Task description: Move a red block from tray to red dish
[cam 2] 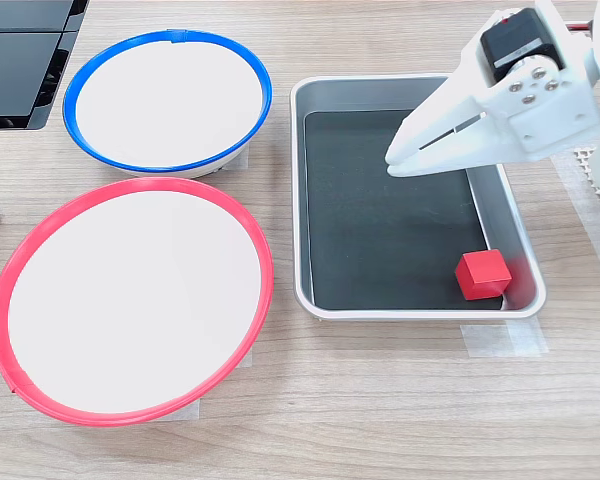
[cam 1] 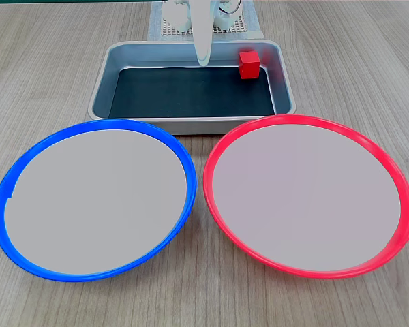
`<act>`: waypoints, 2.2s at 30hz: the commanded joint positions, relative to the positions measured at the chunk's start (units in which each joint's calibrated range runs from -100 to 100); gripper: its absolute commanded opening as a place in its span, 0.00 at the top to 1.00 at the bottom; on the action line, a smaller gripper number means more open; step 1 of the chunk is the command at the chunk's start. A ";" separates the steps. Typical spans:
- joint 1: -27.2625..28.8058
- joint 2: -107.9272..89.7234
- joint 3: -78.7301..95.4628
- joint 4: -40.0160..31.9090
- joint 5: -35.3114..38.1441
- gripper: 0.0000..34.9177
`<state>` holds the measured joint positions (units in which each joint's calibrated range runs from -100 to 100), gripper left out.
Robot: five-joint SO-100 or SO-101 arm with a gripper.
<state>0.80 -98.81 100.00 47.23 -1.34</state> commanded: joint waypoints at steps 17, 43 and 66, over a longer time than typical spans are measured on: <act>-0.09 -0.26 0.00 0.19 0.20 0.99; -2.16 1.45 -0.91 1.51 0.68 0.99; -14.30 66.10 -54.71 29.99 44.35 0.51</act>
<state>-13.10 -36.23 47.46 77.57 39.63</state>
